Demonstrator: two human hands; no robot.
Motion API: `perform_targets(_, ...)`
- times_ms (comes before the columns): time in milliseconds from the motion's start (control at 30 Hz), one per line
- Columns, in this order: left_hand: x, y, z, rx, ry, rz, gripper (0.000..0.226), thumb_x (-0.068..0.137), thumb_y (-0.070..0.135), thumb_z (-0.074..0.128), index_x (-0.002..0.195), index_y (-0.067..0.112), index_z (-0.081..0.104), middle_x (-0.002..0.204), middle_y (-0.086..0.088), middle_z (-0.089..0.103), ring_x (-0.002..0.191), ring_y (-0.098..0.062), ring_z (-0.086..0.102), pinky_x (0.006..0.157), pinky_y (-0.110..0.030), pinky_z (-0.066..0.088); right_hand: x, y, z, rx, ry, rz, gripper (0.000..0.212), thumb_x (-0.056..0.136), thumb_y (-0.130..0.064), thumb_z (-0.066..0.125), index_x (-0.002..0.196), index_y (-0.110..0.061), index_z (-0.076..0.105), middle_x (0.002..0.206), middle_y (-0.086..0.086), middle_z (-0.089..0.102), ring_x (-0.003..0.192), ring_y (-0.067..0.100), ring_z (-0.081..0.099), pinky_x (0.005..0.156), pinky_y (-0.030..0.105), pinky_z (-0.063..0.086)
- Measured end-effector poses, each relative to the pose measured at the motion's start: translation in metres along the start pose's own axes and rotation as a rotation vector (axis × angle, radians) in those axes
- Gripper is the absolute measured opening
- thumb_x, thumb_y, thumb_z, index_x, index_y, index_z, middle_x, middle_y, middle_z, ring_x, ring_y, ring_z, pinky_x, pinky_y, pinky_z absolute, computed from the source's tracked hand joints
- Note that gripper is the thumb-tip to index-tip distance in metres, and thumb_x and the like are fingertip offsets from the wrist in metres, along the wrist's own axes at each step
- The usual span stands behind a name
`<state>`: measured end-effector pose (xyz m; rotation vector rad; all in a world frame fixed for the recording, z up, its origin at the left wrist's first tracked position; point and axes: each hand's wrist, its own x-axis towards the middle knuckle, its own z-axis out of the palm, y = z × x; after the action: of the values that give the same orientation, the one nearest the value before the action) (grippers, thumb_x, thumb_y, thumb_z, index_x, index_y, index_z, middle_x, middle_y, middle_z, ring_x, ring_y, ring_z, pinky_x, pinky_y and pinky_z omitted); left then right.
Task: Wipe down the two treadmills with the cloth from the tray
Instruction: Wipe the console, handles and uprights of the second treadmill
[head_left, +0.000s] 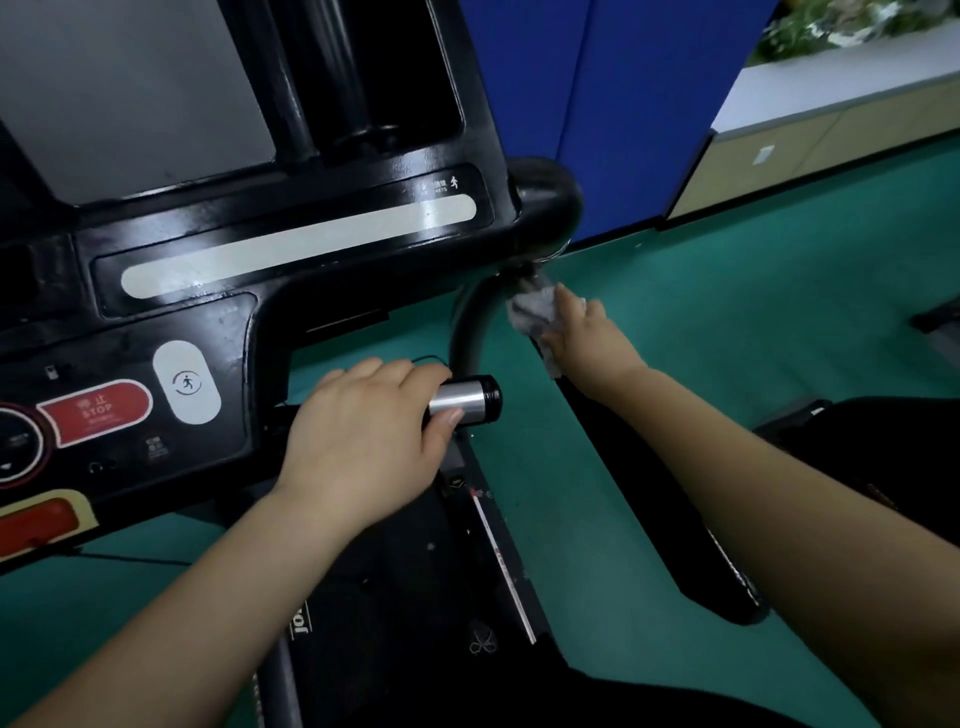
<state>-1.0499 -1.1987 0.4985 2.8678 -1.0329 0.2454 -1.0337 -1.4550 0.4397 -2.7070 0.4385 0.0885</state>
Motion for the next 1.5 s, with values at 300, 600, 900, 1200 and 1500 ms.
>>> perform_targets(300,0.001,0.000,0.001,0.017,0.004,0.010,0.048,0.086,0.051,0.032,0.110,0.025,0.064,0.084,0.005,0.067,0.073,-0.021,0.061,0.064,-0.032,0.045,-0.071,0.001,-0.039,0.207,0.310,0.105,0.026,0.090,-0.015,0.049,0.114,-0.011,0.059,0.108,0.017,0.064,0.096,0.037,0.059,0.072,0.037,0.044)
perform_targets(600,0.001,-0.006,0.001,0.002,-0.017,0.039,0.048,0.087,0.053,0.030,0.111,0.026,0.062,0.084,0.006,0.067,0.074,-0.020,0.061,0.064,-0.033,0.047,0.002,-0.084,-0.029,1.620,0.045,0.531,0.020,0.095,-0.002,0.035,0.089,-0.011,0.051,0.078,0.020,0.055,0.058,0.026,0.051,0.050,0.026,0.039)
perform_targets(900,0.001,-0.005,-0.002,0.007,0.010,0.061,0.050,0.086,0.053,0.028,0.108,0.025,0.063,0.085,0.005,0.067,0.076,-0.021,0.062,0.064,-0.034,0.048,-0.026,-0.114,-0.024,1.820,-0.243,0.325,0.026,0.090,0.009,0.031,0.101,0.007,0.055,0.094,0.022,0.063,0.078,0.028,0.066,0.082,0.035,0.053)
perform_targets(1200,0.001,-0.005,-0.003,-0.017,-0.055,0.058,0.048,0.093,0.053,0.029,0.128,0.028,0.051,0.113,0.007,0.062,0.103,-0.018,0.056,0.084,-0.034,0.041,-0.053,-0.084,-0.039,1.567,-0.172,0.081,0.045,0.080,0.016,0.034,0.115,0.000,0.058,0.112,0.025,0.063,0.097,0.033,0.065,0.086,0.040,0.050)
perform_targets(1500,-0.040,0.079,-0.021,-0.920,0.230,0.060,0.056,0.093,0.040,0.034,0.144,0.017,0.038,0.145,0.006,0.036,0.136,-0.005,0.029,0.114,-0.017,0.018,-0.167,-0.058,-0.050,1.221,0.217,0.109,0.044,0.085,-0.025,0.056,0.127,-0.037,0.055,0.125,-0.004,0.065,0.117,0.017,0.060,0.095,0.035,0.047)
